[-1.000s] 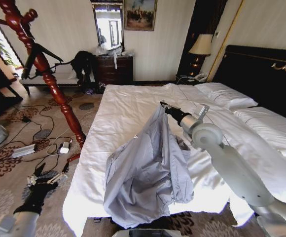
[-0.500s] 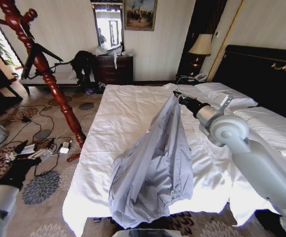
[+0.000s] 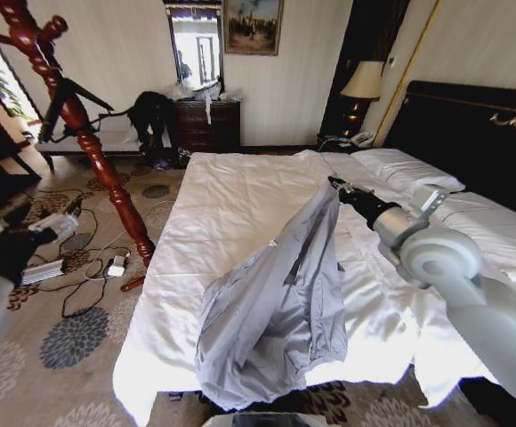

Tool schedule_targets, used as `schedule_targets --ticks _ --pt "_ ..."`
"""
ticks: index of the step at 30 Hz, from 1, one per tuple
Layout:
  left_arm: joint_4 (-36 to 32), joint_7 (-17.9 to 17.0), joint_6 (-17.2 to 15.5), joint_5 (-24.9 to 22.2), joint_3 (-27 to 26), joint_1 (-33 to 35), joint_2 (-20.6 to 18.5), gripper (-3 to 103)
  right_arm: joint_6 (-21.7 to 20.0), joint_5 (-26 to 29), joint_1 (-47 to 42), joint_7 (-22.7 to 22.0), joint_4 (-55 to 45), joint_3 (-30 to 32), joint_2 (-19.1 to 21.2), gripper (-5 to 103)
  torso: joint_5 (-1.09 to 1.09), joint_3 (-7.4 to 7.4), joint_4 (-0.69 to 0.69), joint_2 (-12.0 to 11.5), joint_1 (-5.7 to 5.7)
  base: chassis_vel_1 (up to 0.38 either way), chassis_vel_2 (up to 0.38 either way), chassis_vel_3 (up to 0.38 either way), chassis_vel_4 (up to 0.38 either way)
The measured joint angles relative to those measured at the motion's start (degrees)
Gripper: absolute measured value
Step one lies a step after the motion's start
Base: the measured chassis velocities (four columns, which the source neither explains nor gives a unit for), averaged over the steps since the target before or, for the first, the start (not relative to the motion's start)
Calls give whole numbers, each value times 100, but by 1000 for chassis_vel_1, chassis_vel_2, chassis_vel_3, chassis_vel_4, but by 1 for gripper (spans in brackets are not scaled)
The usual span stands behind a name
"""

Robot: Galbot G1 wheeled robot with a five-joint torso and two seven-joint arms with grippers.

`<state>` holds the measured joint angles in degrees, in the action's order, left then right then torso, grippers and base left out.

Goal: Pick up the clothes from the bed and hang them on the clothes hanger.

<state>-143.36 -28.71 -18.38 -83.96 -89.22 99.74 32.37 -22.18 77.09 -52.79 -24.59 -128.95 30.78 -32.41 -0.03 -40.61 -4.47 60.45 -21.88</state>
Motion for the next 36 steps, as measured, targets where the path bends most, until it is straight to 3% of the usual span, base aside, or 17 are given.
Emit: schedule_targets --ticks 2,5,6,11,23,24,27,29,36 --pt "4 -78 -63 -172 38 -207 -162 100 5 0 -151 18 -51 160 64 1 1 0 0 0 0 0 0 0 0" --pt "393 -291 -202 -701 180 -929 -958 100 28 -1 -746 93 -176 838 287 1 2 0 -1 0 -1 0 0 0 0" --pt "393 -291 -202 -701 180 -929 -958 100 28 -1 -746 93 -176 838 287 1 2 0 -1 0 -1 0 0 0 0" --pt "1253 -177 -237 -959 127 -1238 -1849 100 64 -4 -1289 115 -356 1403 383 1 4 0 0 0 0 0 0 0 0" --pt "2546 62 -130 -1229 181 -1388 -2715 100 78 -24 -1411 54 -429 1483 373 1 1 -1 1 0 -1 0 0 0 0" --pt "2815 92 -161 -1289 190 -1433 -2916 100 78 -22 -1406 54 -421 1484 374 1 1 0 1 0 -1 0 0 0 0" --pt "3162 85 -246 -1474 195 -1510 -3194 100 79 -15 -1376 51 -396 1484 362 1 3 0 0 0 0 0 0 0 0" --pt "3668 67 -348 -1830 192 -1551 -3590 100 82 1 -1351 36 -369 1480 352 1 4 -1 0 0 -1 0 0 0 0" --pt "4786 23 -640 -2471 207 -1453 -4201 100 85 -9 -1173 109 -297 1319 326 1 1 0 2 0 0 0 0 0 0"
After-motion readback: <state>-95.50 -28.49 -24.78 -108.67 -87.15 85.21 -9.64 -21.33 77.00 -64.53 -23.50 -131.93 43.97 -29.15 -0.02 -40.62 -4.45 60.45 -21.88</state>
